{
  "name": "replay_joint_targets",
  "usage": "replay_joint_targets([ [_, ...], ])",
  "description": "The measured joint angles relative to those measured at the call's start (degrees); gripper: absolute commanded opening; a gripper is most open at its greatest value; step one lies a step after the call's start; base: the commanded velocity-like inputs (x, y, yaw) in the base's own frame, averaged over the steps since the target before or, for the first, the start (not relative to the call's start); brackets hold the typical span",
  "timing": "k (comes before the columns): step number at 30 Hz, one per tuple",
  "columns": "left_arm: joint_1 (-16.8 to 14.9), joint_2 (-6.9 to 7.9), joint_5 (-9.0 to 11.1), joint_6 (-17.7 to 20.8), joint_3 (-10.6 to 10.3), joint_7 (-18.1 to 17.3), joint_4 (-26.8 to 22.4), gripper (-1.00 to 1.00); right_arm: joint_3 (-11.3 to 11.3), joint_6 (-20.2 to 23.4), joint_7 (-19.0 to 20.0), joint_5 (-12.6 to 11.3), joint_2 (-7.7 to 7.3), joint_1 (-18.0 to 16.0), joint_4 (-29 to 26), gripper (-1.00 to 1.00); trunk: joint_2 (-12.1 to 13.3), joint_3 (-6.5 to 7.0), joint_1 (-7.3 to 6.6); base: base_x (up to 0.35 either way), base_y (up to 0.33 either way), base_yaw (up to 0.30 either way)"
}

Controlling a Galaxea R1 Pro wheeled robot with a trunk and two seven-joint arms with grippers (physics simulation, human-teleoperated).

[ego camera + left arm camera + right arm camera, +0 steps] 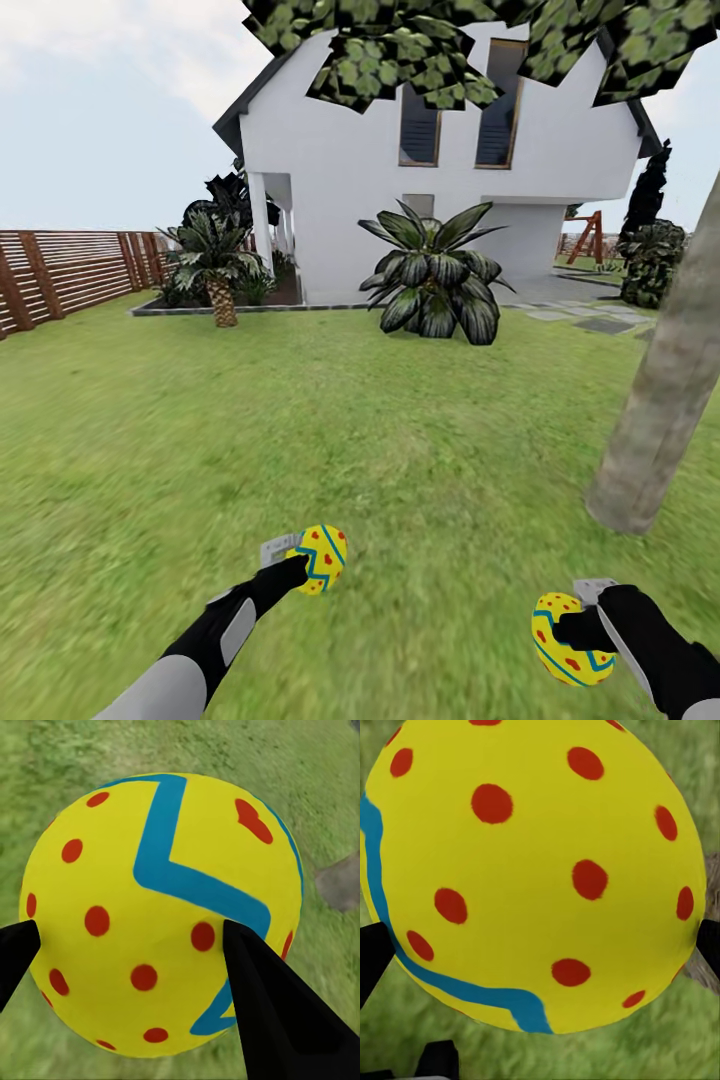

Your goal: Take the three Easter eggs out of the wicker basket on the lawn in the garden, then place them on the lawn next to a single tree (choose any tree) so that all three eggs are next to the same tree and none are left in the basket.

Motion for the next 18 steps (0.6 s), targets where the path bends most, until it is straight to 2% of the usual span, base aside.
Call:
replay_joint_targets([
  [10, 0.0, 0.43, 0.4, -0.3, 0.3, 0.0, 2.3, -1.0, 0.0, 0.0, 0.0, -0.1, 0.0, 0.0, 0.0, -1.0, 0.0, 0.0, 0.01, 0.299, 0.195, 0.0],
  [18, 0.0, 0.38, 0.1, -0.4, 0.2, 0.0, 2.6, -1.0, 0.0, 0.0, 0.0, 0.0, 0.0, 0.0, 0.1, -1.0, 0.0, 0.0, 0.03, 0.169, 0.284, 0.0],
])
